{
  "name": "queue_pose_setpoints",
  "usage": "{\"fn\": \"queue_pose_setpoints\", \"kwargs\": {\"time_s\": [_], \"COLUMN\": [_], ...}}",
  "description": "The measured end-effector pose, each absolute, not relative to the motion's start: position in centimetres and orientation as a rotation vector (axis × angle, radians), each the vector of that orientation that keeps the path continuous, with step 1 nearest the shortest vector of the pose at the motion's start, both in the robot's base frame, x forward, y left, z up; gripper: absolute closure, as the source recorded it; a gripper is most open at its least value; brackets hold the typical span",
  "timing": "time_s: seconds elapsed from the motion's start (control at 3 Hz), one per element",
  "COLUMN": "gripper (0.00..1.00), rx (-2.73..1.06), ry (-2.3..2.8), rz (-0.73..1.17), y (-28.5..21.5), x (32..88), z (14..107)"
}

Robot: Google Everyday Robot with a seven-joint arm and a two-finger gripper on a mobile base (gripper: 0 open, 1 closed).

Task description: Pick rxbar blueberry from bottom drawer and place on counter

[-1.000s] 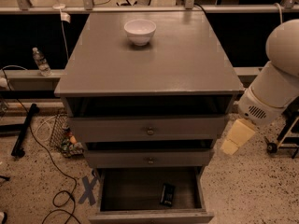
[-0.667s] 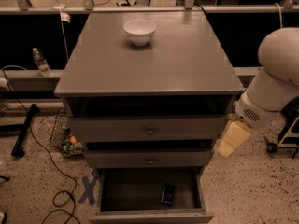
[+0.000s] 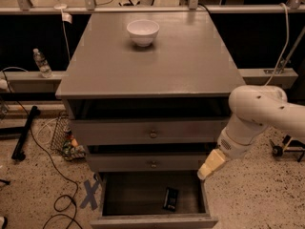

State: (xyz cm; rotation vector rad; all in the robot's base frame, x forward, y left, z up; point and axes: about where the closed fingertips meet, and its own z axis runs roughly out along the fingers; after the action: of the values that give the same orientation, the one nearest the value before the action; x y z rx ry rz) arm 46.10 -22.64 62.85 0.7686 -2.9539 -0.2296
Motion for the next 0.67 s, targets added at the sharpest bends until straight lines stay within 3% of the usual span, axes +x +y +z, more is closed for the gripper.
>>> {"fn": "queue_pose_setpoints", "kwargs": {"time_s": [0.33, 0.67], "gripper": [0.00, 0.00], "rx": [0.357, 0.189], "ry": [-3.037, -3.094], "rz": [-0.374, -0.436], "y": [-20.7, -18.5], "x": [45.1, 46.2], "z": [55.1, 50.9]}}
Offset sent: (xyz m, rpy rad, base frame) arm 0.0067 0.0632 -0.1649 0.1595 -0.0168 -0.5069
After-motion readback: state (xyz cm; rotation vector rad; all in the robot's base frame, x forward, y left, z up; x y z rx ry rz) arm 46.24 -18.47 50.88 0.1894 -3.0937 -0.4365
